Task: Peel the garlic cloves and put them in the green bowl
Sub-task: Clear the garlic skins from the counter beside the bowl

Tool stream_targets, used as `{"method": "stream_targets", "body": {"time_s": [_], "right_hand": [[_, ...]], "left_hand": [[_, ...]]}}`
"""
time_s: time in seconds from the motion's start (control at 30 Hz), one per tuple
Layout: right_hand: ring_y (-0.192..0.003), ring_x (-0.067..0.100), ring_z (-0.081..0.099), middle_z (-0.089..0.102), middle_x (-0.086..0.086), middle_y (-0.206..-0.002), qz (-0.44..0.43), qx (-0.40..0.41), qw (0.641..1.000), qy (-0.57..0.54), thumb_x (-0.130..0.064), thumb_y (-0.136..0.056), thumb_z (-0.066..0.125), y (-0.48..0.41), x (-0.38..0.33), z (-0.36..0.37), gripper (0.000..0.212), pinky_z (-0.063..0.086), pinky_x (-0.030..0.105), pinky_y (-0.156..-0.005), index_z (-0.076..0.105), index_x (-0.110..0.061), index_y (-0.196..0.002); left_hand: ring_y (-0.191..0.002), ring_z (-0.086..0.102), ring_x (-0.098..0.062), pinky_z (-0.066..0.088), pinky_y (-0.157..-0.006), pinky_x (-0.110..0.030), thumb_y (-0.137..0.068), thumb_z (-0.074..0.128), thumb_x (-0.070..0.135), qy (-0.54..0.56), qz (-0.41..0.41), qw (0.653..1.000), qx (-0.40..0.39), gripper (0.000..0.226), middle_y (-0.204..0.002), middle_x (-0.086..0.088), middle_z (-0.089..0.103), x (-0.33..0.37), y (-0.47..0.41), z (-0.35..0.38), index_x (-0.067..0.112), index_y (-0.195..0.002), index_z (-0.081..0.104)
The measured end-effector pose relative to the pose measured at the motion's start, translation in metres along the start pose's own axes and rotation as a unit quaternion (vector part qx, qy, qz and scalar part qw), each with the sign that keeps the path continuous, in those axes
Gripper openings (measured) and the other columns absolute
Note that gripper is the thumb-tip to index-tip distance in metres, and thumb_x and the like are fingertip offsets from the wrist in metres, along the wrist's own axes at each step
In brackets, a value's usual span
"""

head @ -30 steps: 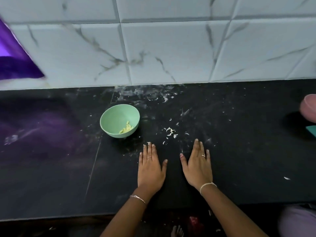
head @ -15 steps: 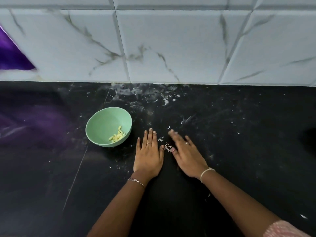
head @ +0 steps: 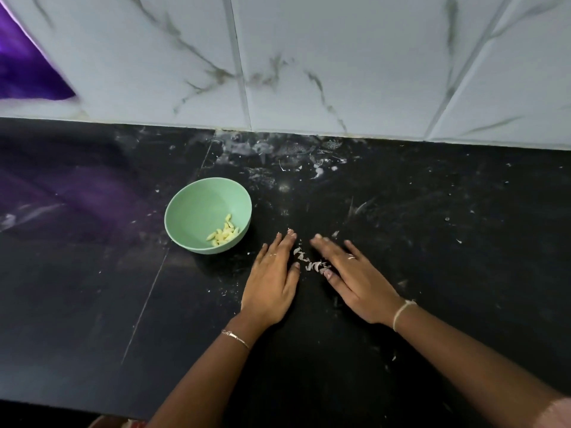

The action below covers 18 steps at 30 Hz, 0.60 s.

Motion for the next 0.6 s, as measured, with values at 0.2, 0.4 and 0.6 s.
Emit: {"method": "stream_targets", "body": {"time_s": [0.2, 0.4, 0.6], "right_hand": [[-0.149, 0.022, -0.013, -0.012, 0.011, -0.162, 0.22, 0.042, 0.959, 0.171, -0.067, -0.093, -0.004, 0.039, -0.019, 0.033, 0.086, -0.002, 0.045, -0.121, -0.002, -0.005, -0.152], [-0.15, 0.019, -0.004, 0.0, 0.006, -0.163, 0.18, 0.05, 0.967, 0.176, -0.049, -0.096, 0.011, -0.001, -0.034, 0.039, 0.07, 0.007, 0.053, -0.12, 0.012, -0.008, -0.153], [-0.147, 0.017, -0.022, -0.021, 0.003, -0.161, 0.095, 0.024, 0.988, 0.119, -0.042, -0.092, 0.024, 0.011, -0.039, 0.028, 0.07, -0.007, 0.053, -0.118, -0.003, -0.03, -0.155]], "left_hand": [[-0.15, -0.003, -0.018, 0.004, -0.122, -0.041, -0.096, 0.01, 0.045, -0.171, -0.076, 0.982, 0.0, 0.069, -0.163, -0.005, 0.004, -0.001, 0.032, 0.002, 0.009, -0.154, 0.015], [-0.149, -0.013, -0.021, 0.003, -0.12, -0.055, -0.096, -0.001, 0.048, -0.212, -0.022, 0.975, -0.058, 0.063, -0.163, -0.004, -0.008, 0.004, 0.016, 0.009, 0.028, -0.155, 0.002], [-0.149, 0.002, -0.003, 0.003, -0.122, -0.031, -0.096, 0.016, 0.041, 0.015, -0.019, 0.999, 0.027, 0.06, -0.162, 0.009, 0.01, -0.001, 0.018, -0.011, 0.027, -0.154, 0.017]]}}
Point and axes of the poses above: each hand's wrist, its own y-axis away from the middle knuckle, its own z-axis out of the palm, x = y × z, the point moved 4 cm from there along -y, towards the middle knuckle
